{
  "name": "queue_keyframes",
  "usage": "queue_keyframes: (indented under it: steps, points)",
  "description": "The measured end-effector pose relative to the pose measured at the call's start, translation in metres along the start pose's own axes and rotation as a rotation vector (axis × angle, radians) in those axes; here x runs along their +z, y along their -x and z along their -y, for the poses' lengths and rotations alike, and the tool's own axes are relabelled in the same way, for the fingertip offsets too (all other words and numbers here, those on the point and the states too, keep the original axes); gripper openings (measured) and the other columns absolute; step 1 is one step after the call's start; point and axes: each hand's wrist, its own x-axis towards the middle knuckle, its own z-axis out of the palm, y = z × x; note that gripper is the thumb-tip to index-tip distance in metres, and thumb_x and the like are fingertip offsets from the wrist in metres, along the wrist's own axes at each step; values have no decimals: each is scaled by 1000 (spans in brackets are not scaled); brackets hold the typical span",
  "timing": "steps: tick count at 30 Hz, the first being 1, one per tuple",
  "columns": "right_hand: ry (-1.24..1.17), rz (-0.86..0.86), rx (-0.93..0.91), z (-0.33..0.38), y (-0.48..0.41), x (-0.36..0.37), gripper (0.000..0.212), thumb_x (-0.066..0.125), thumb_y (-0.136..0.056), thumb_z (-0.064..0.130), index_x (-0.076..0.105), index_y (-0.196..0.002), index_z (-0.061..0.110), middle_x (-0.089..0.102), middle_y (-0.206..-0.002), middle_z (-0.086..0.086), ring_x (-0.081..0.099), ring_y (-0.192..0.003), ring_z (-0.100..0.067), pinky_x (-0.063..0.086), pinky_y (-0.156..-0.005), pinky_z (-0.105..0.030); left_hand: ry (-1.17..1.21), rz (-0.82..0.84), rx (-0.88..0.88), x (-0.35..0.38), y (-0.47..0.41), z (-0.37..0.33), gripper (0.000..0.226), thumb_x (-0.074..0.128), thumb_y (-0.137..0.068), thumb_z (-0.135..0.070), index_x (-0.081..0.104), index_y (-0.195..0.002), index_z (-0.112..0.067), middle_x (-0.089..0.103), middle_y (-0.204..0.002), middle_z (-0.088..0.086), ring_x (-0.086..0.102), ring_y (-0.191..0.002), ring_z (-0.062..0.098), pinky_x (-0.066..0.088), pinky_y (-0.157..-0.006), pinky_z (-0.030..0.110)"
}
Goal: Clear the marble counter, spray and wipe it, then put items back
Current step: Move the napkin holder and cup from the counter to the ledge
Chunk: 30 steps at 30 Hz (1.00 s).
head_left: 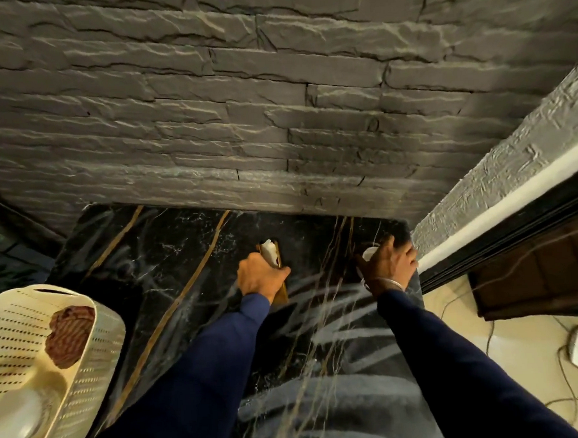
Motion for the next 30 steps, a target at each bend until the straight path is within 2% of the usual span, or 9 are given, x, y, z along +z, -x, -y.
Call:
queue_keyframes:
  steps: [3, 6, 11, 15, 19, 22, 26, 28, 30]
  points:
    - [-134, 95, -32, -7, -9, 2, 77, 71, -71, 59, 49, -128, 11, 58, -122, -20, 59, -108, -38, 51, -89, -45, -15, -12, 22, 3, -1, 0, 63, 85, -65, -47, 65, -113, -10, 67, -116, 15, 64, -109, 32, 56, -90, 38]
    - [-149, 123, -78, -5, -7, -5, 59, 81, -69, 42, 62, -114, 9, 67, -110, -17, 65, -99, -34, 54, -83, -39, -18, -21, 44, -1, 2, 7, 60, 86, -65, -46, 66, -109, -11, 68, -113, 14, 65, -107, 32, 57, -87, 37]
    - [-85, 138, -243, 31, 40, -21, 72, 85, -62, 47, 58, -117, 10, 64, -111, -15, 63, -99, -30, 54, -81, -37, -41, -65, 34, -30, 24, 44, 62, 86, -63, -48, 66, -110, -12, 68, -111, 12, 65, -105, 31, 56, -86, 37]
    - [-54, 215, -455, 74, 115, -25, 76, 86, -61, 44, 56, -121, 10, 62, -115, -17, 58, -106, -35, 49, -85, -37, -34, -125, -6, -62, 71, 101, 58, 84, -58, -53, 69, -96, -12, 71, -97, 10, 69, -94, 28, 58, -74, 35]
    - [-40, 330, -683, 118, 213, -17, 75, 89, -56, 37, 57, -120, 12, 63, -116, -15, 57, -109, -34, 46, -85, -34, -3, -184, -56, -99, 134, 183, 51, 81, -61, -49, 68, -91, -9, 71, -91, 12, 68, -86, 30, 49, -63, 32]
    - [1, 370, -933, 147, 300, -1, 62, 89, -47, 41, 67, -102, 23, 71, -101, -8, 66, -96, -30, 52, -76, -34, 61, -236, -177, -117, 190, 270, 53, 70, -58, -60, 71, -89, -17, 73, -83, 5, 69, -74, 21, 50, -58, 27]
    - [105, 367, -1211, 169, 426, 32, 57, 78, -46, 54, 68, -93, 23, 72, -89, 2, 70, -86, -22, 53, -67, -29, 196, -363, -345, -136, 271, 385, 44, 69, -59, -60, 56, -61, -18, 68, -64, 4, 61, -55, 19, 39, -50, 25]
    - [103, 460, -1280, 173, 461, 41, 64, 84, -44, 50, 67, -101, 25, 70, -98, 0, 67, -93, -23, 53, -75, -31, 235, -413, -354, -140, 296, 415, 42, 62, -61, -66, 52, -56, -25, 66, -59, 1, 61, -52, 18, 40, -49, 25]
    - [133, 545, -1389, 183, 513, 59, 71, 86, -46, 47, 64, -110, 27, 67, -108, -1, 63, -100, -21, 50, -83, -30, 302, -425, -454, -148, 324, 461, 40, 65, -63, -62, 64, -65, -22, 68, -61, -2, 63, -53, 15, 49, -50, 28]
